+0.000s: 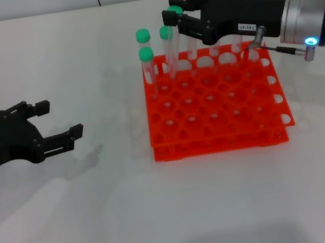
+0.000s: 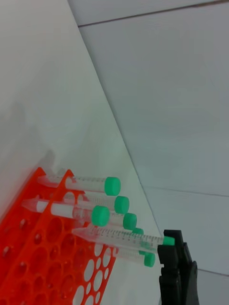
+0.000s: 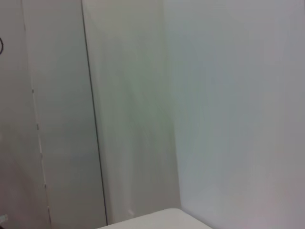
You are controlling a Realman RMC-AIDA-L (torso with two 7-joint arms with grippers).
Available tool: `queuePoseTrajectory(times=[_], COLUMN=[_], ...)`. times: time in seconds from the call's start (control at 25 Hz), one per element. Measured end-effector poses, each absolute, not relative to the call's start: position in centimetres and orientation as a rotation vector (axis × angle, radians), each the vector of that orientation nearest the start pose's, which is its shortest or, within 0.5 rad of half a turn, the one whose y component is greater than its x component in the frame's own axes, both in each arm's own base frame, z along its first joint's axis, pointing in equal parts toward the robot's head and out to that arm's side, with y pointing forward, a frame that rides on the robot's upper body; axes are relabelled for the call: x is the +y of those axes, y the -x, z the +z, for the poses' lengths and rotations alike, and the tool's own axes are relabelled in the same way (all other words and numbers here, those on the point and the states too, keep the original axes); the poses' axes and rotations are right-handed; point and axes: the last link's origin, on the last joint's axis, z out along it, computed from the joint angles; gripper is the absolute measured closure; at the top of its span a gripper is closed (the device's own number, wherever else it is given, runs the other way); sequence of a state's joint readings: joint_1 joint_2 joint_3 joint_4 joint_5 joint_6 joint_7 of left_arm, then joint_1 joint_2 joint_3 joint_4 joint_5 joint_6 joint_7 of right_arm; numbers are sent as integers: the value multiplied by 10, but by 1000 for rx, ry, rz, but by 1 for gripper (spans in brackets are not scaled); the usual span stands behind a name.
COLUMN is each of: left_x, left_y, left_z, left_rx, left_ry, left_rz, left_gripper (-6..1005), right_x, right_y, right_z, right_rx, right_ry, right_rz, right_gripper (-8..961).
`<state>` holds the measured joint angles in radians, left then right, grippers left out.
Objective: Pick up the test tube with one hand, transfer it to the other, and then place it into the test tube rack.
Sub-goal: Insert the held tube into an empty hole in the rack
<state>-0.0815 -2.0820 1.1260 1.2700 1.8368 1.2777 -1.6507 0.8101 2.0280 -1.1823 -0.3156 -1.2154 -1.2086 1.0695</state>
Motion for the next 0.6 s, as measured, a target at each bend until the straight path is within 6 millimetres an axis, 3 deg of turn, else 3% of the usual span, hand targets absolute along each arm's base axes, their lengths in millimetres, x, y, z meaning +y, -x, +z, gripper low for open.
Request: queuePoseTrajectory(times=[0.6], left_x=[298], left_y=[281], left_z=[42], left_rx=[-605], left_ry=[2489], left_rz=[-377], left_gripper=[124], right_x=[410], right_y=[-162], right_z=[-48], right_rx=[330], right_ry=[2539], right_rz=[923], right_gripper=[689])
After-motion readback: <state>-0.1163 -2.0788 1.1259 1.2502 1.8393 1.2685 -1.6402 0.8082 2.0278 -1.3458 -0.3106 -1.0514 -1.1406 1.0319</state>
